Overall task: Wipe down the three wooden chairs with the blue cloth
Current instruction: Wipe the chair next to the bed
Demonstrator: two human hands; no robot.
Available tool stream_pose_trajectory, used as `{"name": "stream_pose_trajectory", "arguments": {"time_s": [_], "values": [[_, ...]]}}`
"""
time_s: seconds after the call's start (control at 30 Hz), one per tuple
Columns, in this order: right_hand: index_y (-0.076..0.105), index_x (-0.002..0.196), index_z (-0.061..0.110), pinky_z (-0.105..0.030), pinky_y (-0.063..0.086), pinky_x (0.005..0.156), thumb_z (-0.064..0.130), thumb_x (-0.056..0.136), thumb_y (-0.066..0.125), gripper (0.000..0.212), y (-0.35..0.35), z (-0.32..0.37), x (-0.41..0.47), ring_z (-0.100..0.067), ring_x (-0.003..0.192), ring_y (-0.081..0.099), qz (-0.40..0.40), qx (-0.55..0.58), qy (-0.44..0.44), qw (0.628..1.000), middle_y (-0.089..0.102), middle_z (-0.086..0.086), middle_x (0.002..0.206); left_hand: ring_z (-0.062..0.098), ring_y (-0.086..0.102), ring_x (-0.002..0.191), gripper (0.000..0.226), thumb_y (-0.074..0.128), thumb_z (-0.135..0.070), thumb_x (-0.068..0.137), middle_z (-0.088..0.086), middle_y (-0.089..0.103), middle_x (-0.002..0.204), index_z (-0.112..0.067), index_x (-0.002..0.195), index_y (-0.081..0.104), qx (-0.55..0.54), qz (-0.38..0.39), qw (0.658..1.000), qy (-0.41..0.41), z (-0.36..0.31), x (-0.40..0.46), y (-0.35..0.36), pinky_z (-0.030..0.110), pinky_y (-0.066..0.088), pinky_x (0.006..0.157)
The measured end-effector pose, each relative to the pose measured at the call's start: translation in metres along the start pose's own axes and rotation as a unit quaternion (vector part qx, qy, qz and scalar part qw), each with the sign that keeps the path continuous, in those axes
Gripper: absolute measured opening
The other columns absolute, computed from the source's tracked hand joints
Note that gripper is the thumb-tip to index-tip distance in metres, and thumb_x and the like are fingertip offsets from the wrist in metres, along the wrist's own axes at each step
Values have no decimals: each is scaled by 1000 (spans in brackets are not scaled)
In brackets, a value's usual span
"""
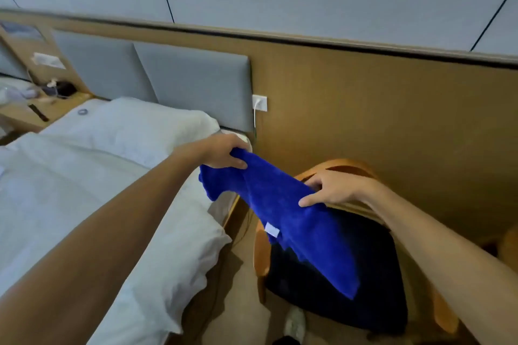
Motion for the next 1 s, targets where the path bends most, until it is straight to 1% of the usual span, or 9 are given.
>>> {"name": "stream_pose_trajectory", "arguments": {"time_s": [0.13,0.27,0.47,0.53,0.63,0.7,0.8,0.93,1.0], "values": [[63,116,32,-37,49,97,39,96,56,22,10,-52,55,-8,103,63,12,10,42,999,66,13,113,12,57,90,15,54,-34,95,-5,62,100,-25,106,60,-65,39,997,-21,32,47,71,24,44,78],[58,106,29,-41,53,91,40,98,52,15,16,-90,102,-14,96,65,-1,62,66,996,67,5,104,11,55,84,15,53,-39,95,-8,58,88,-24,97,59,-117,97,988,-41,57,80,125,21,39,71],[67,99,26,-41,46,97,33,93,53,17,63,-146,180,-16,98,66,65,163,152,973,70,4,102,9,62,87,23,54,-46,93,-6,64,99,-27,103,61,-201,246,943,-103,111,125,232,27,50,80],[63,110,31,-38,44,95,38,91,56,21,79,-173,207,-15,105,61,48,137,189,971,65,5,115,13,58,95,28,55,-47,92,-2,61,110,-28,112,58,-145,209,959,-126,134,147,267,33,49,86],[35,144,34,-41,39,98,47,93,55,56,102,-214,237,-22,130,44,-37,77,250,965,38,0,147,27,44,123,56,55,-47,91,6,42,136,-30,141,36,-130,102,969,-183,153,164,314,47,38,104],[31,147,31,-36,39,93,49,95,52,58,121,-227,245,-23,130,43,-103,113,249,956,35,-3,149,28,44,127,60,51,-48,93,8,42,141,-25,145,33,-226,130,944,-204,148,164,357,46,38,105],[39,143,26,-28,38,91,54,94,51,58,159,-233,250,-19,125,49,-177,214,248,928,46,-1,143,20,54,116,53,42,-47,97,3,54,132,-23,144,35,-374,165,881,-239,130,153,404,39,43,99],[32,146,30,-38,49,100,68,78,61,83,210,-221,272,-13,119,55,-152,460,254,837,50,7,141,8,57,100,35,35,-44,101,-5,56,122,-31,133,41,-572,136,759,-280,109,145,423,24,41,78],[25,150,26,-27,50,95,63,82,63,87,211,-211,288,-11,119,54,-168,477,233,831,47,10,141,6,55,100,33,33,-45,101,-10,56,117,-34,130,43,-626,116,716,-287,109,147,426,18,41,71]]}}
Point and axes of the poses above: each hand's wrist, its own x-axis towards the middle knuckle, its own y-axis out of the palm, z = x × y, the point moved 8 cm from there along x, towards the middle knuckle
